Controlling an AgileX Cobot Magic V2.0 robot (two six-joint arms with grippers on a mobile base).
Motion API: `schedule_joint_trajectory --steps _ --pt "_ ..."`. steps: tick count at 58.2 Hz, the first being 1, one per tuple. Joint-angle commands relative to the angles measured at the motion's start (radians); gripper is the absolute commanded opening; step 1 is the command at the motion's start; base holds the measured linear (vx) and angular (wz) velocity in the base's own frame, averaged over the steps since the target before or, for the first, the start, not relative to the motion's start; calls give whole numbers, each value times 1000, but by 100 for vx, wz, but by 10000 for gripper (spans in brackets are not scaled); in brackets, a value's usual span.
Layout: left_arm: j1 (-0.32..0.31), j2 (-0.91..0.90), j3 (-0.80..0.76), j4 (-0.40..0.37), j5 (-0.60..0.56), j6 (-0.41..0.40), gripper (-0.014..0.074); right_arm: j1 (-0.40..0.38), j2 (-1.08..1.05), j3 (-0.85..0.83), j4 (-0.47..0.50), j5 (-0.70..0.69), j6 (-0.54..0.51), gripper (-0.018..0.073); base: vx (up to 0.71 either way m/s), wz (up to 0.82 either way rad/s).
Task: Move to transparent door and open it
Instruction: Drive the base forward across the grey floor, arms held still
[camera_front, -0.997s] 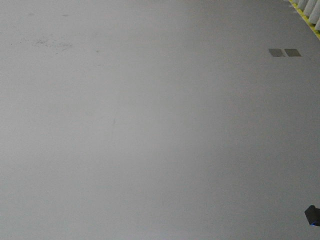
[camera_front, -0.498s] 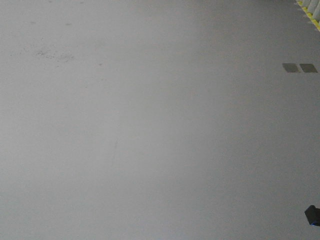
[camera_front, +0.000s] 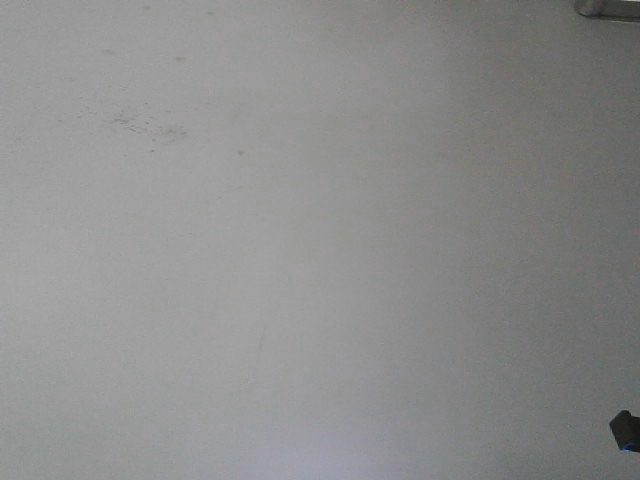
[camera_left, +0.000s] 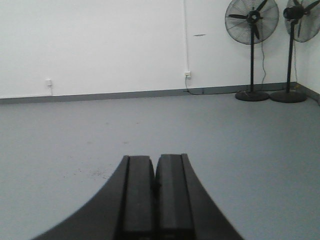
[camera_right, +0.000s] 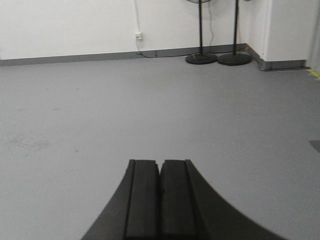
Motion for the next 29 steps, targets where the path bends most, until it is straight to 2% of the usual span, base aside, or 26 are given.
schedule_joint_trajectory --steps 1,29 --pt "1 -13 15 -9 -82 -9 -6 -4 -18 5 -1 -81 -9 -6 43 32" --pt "0 -13 15 -9 -82 -9 -6 -4 -18 5 -1 -81 -9 -6 44 43"
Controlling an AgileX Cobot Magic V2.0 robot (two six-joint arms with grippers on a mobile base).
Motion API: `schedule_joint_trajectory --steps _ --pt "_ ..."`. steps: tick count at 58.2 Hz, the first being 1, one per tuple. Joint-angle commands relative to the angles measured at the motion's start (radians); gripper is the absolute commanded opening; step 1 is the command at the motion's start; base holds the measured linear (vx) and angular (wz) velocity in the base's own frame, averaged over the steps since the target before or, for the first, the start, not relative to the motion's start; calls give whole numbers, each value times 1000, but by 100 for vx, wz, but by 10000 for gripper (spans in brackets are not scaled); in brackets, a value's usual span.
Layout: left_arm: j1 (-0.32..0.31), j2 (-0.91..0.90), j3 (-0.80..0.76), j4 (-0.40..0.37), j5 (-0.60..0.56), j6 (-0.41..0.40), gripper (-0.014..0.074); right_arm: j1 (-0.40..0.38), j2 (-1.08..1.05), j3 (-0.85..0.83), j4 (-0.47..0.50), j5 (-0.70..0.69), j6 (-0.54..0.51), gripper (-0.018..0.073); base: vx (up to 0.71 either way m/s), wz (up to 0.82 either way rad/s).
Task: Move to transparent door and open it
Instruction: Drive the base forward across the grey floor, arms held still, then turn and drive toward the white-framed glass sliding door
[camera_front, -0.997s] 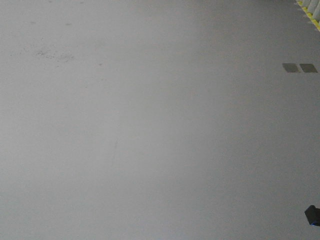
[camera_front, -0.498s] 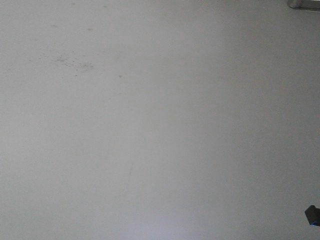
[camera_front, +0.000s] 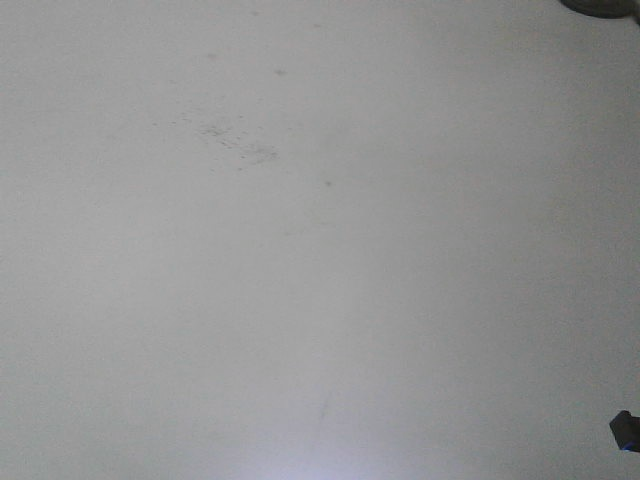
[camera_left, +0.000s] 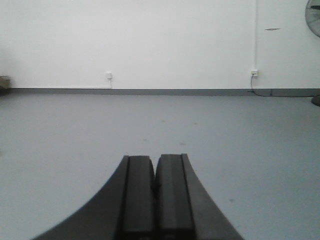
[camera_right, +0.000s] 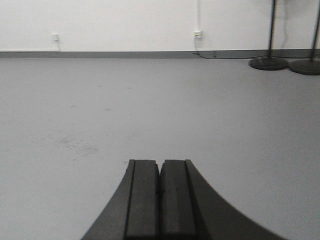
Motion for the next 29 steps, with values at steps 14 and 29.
schedule_joint_trajectory --steps 14,29 --pt "0 -13 15 -9 -82 -9 -6 -4 -17 5 -1 -82 -9 -6 44 43" --pt "0 -13 15 -9 -82 -9 -6 -4 -17 5 -1 -82 -9 -6 44 42"
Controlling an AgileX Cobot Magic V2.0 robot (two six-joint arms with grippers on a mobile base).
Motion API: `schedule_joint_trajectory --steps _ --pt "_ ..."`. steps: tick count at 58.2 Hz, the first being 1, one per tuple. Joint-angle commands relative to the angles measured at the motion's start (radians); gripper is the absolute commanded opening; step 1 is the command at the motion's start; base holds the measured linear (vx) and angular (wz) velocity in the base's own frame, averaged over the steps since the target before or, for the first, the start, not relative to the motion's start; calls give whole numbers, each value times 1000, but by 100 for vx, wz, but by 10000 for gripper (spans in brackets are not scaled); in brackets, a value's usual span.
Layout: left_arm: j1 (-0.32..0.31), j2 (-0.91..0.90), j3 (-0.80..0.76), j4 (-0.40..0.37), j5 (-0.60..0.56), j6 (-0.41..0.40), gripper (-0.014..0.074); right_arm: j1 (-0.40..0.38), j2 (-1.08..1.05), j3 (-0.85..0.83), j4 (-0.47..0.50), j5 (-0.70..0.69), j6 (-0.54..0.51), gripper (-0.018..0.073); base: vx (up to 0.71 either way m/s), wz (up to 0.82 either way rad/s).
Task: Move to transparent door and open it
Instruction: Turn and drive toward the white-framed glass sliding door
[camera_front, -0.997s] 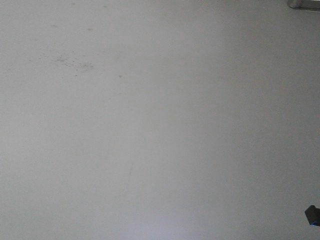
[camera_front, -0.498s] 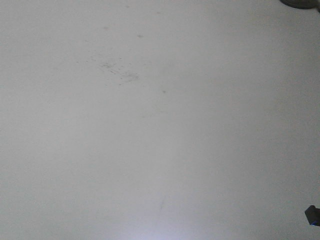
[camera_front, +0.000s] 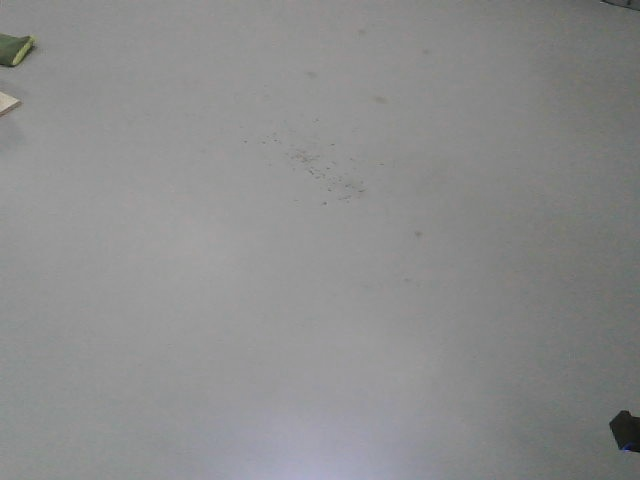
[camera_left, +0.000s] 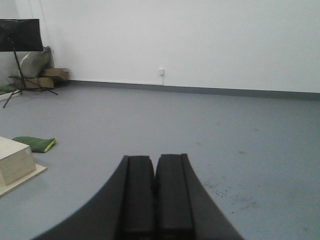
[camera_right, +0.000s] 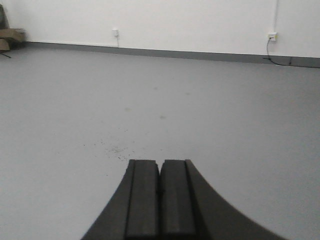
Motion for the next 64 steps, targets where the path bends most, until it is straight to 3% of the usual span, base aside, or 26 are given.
schedule_joint_trajectory --steps 1,64 --pt "0 -13 15 -9 -82 -9 -6 -4 -17 5 -1 -82 -9 -6 44 41" --pt "0 -13 15 -9 -82 -9 -6 -4 -17 5 -1 -82 -9 -6 40 54"
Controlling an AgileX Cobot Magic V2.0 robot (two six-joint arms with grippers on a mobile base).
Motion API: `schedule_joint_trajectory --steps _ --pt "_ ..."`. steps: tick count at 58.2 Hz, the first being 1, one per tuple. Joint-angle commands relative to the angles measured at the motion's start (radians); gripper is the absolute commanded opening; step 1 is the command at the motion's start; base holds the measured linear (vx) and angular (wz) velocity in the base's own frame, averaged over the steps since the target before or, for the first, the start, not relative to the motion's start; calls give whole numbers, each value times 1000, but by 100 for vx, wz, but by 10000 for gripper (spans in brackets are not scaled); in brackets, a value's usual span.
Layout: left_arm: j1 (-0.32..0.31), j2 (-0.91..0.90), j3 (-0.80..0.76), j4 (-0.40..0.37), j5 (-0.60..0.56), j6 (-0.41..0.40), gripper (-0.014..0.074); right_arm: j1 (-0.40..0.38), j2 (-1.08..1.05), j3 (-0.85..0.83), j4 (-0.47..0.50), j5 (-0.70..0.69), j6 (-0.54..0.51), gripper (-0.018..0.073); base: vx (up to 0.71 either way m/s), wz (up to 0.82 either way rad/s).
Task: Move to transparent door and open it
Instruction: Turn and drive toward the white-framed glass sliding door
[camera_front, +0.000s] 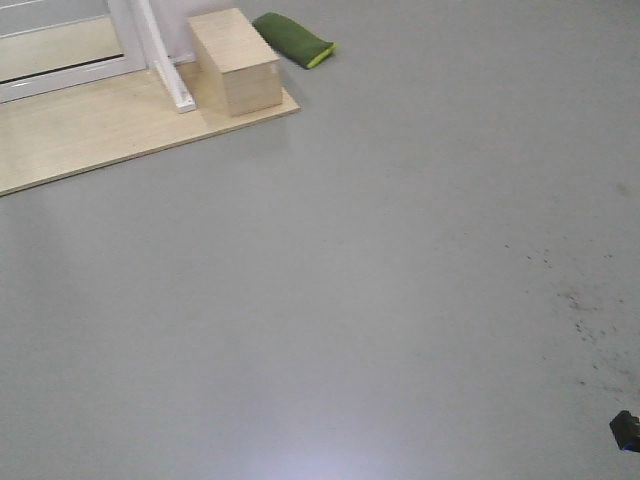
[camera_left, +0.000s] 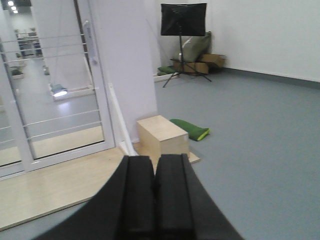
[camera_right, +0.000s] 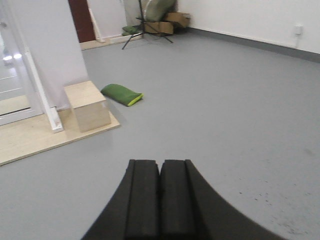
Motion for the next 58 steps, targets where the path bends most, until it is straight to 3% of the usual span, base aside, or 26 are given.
schedule_joint_trajectory --steps 1,30,58 --pt "0 -13 15 -9 -82 -9 -6 -4 -17 5 -1 -82 -8 -6 36 67" --pt "0 -13 15 -9 -82 -9 -6 -4 -17 5 -1 -82 -8 -6 37 58" --pt "0 -13 15 -9 -82 -9 -6 -4 -17 5 -1 -81 -8 -6 39 32"
